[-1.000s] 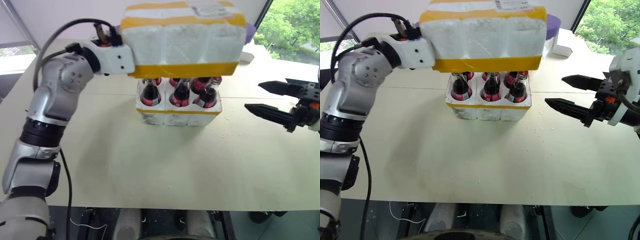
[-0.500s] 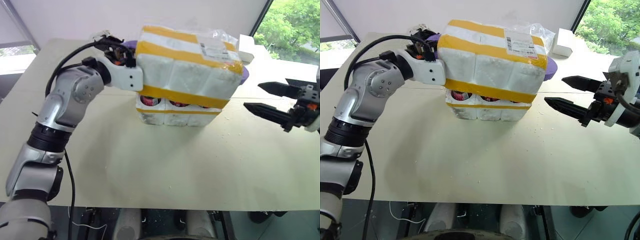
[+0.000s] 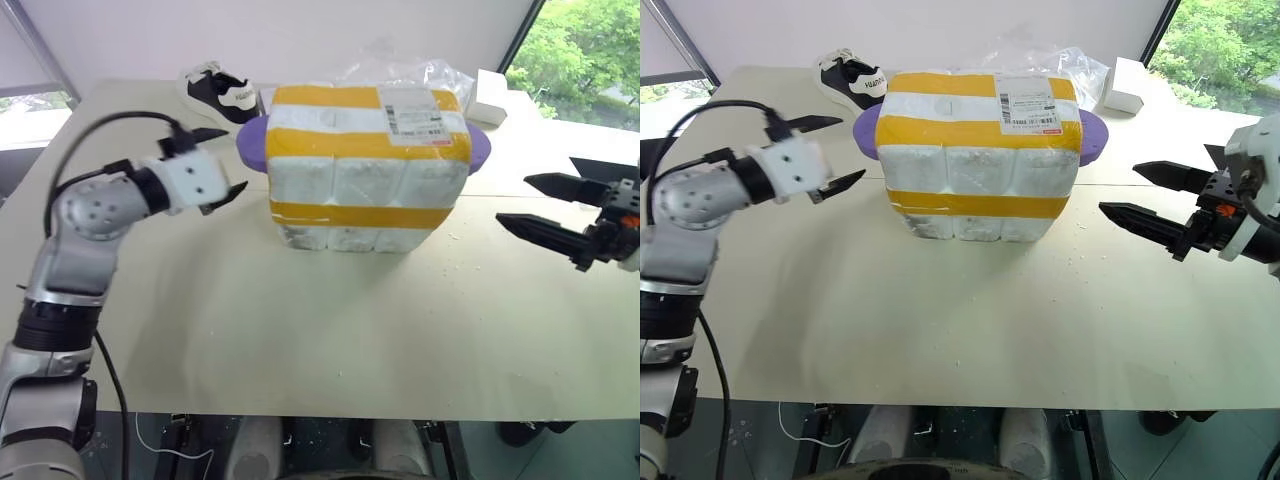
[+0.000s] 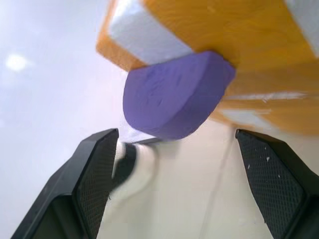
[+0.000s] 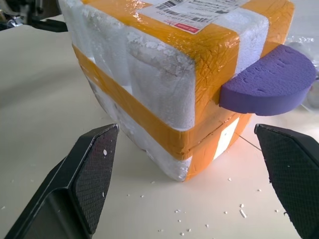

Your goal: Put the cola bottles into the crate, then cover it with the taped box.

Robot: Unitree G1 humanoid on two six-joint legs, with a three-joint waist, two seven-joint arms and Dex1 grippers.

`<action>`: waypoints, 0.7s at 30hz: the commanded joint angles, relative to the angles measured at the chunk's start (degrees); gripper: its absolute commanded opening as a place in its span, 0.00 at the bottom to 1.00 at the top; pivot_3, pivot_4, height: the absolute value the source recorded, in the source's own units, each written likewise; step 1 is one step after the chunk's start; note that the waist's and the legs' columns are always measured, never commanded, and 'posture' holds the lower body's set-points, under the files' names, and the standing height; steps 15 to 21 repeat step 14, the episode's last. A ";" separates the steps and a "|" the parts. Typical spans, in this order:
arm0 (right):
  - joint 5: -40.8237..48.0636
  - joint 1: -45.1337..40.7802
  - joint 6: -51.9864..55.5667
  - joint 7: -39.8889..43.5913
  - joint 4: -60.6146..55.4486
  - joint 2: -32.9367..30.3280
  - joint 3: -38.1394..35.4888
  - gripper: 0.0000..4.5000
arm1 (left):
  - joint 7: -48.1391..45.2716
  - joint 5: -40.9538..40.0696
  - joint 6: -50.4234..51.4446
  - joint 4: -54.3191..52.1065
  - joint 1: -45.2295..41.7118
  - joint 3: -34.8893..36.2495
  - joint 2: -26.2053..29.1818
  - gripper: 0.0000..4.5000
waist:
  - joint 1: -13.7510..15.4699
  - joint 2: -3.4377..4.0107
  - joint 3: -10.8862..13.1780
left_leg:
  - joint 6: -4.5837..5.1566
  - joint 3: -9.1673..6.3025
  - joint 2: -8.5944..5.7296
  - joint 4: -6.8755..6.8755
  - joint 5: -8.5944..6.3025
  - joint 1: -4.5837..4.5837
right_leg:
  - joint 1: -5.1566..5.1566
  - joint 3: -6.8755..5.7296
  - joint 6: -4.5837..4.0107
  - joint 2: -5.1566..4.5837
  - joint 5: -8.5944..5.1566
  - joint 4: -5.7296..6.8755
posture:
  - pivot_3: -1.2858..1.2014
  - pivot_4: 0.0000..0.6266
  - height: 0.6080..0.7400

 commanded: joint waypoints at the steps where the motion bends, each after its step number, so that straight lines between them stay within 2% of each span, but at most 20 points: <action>1: -0.98 -1.90 -1.70 1.65 1.63 -1.57 0.81 1.00 | -11.71 -24.18 25.55 -1.79 -0.69 10.49 5.10 0.87 | -0.15 0.00 0.00 | 0.00 -0.02 0.01 0.00 0.00 0.02 | 0.00 0.00 0.01 0.01 -0.01 0.00 | 0.52 0.24 1.00; 3: -1.51 -2.18 -1.98 2.98 2.73 -1.96 1.48 1.00 | -17.24 -30.20 33.24 -0.28 -0.94 12.87 9.90 0.87 | -0.26 0.01 0.01 | -0.05 -0.04 0.02 -0.01 0.03 0.02 | -0.01 0.00 0.07 0.06 -0.05 0.03 | 0.52 0.24 1.00; 8: -3.84 -1.13 -4.10 6.81 3.72 -2.81 3.22 1.00 | -30.40 -30.95 35.58 3.90 3.18 11.14 21.62 0.87 | -0.27 0.15 -0.03 | -0.07 0.03 -0.03 -0.06 0.03 0.07 | 0.01 0.00 0.07 0.05 -0.06 0.00 | 0.52 0.24 1.00; 13: -4.15 -2.45 -4.93 6.04 2.74 -1.13 4.77 1.00 | -28.30 -29.22 34.54 7.05 -0.20 9.85 21.39 0.87 | 0.15 0.15 -0.02 | -0.07 -0.07 -0.03 -0.08 0.01 0.12 | 0.11 -0.04 0.04 0.04 -0.06 -0.02 | 0.52 0.24 1.00; 21: -4.16 -2.57 -4.98 5.63 2.53 -0.78 4.93 1.00 | -27.83 -28.64 34.06 6.89 -0.18 9.49 21.33 0.87 | 0.15 0.15 -0.02 | -0.06 -0.08 -0.04 -0.07 0.01 0.12 | 0.11 -0.03 0.04 0.03 -0.06 -0.02 | 0.52 0.24 1.00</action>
